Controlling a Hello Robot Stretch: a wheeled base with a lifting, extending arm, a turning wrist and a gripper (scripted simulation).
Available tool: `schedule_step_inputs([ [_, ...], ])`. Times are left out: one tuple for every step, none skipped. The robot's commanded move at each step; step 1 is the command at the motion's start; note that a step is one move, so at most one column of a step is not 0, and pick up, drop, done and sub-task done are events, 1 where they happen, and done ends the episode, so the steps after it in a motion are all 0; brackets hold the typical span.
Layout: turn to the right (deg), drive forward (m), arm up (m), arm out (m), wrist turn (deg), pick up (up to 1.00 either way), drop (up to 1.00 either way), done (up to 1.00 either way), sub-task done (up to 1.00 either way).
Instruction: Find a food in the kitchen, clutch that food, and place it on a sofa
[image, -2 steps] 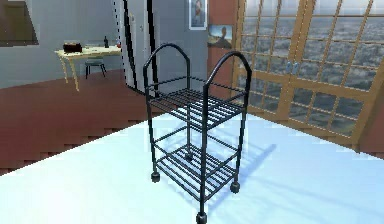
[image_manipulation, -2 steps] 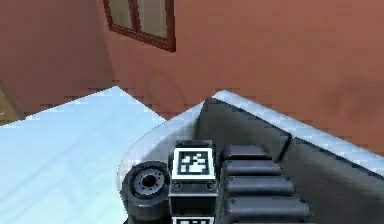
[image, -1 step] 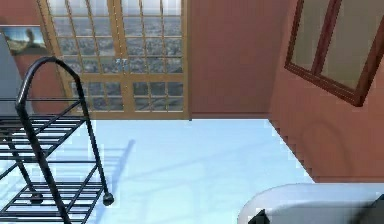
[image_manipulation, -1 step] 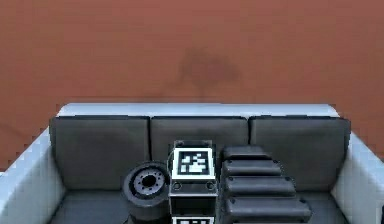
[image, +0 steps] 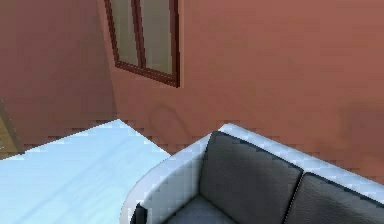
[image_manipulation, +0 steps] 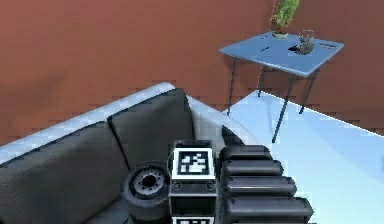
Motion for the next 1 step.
schedule_step_inputs([
  [0.0, 0.0, 0.0, 0.28, 0.0, 0.0, 0.0, 0.0, 0.0],
])
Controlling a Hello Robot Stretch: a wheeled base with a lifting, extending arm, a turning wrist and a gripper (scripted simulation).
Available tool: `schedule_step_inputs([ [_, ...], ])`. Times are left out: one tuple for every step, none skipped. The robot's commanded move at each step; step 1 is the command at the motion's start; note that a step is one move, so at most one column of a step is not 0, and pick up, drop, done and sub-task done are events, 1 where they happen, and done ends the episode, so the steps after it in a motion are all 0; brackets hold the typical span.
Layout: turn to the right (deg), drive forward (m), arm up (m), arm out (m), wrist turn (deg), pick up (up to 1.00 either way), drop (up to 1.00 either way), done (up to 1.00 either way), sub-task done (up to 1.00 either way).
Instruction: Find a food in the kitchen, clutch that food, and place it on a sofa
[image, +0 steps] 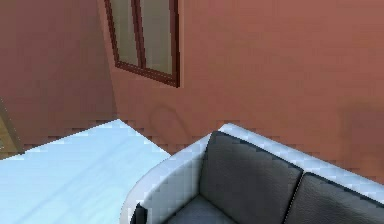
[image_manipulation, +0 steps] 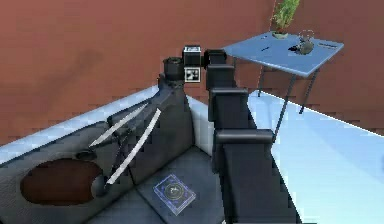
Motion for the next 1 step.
schedule_step_inputs([
  [0.0, 0.0, 0.0, 0.0, 39.0, 0.0, 0.0, 0.0, 0.0],
])
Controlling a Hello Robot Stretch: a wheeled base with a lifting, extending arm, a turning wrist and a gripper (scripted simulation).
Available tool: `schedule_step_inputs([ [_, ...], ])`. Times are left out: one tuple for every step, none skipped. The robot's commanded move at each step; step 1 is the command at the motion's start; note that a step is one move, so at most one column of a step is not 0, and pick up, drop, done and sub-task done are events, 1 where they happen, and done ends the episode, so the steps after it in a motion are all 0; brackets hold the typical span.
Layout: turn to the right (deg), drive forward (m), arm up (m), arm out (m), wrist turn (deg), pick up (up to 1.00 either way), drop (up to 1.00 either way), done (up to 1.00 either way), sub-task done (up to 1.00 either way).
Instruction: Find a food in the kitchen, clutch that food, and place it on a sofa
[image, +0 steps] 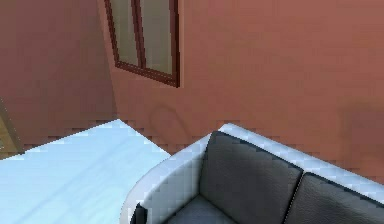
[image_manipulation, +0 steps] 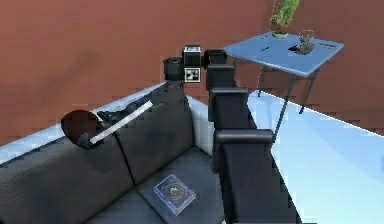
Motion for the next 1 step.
schedule_step_inputs([
  [0.0, 0.0, -0.44, 0.0, 0.0, 0.0, 0.0, 0.0, 0.0],
])
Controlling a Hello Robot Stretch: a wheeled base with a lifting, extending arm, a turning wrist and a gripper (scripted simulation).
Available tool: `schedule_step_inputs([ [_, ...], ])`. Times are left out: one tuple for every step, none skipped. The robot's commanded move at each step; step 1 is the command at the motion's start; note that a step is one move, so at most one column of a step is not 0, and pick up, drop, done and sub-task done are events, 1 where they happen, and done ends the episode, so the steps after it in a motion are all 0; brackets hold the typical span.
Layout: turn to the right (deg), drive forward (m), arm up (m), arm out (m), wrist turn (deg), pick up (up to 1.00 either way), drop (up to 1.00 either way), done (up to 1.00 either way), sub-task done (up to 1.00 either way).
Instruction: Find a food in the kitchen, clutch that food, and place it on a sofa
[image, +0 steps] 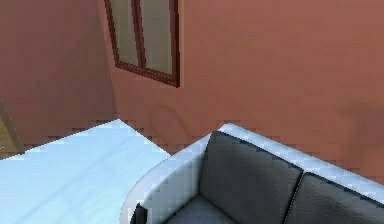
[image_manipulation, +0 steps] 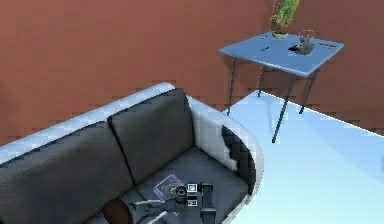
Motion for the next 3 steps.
schedule_step_inputs([
  [0.0, 0.0, -0.32, 0.0, 0.0, 0.0, 0.0, 0.0, 0.0],
  [0.0, 0.0, 0.0, 0.0, 0.0, 0.0, 1.0, 0.0, 0.0],
  [0.0, 0.0, 0.1, 0.0, 0.0, 0.0, 0.0, 0.0, 0.0],
])
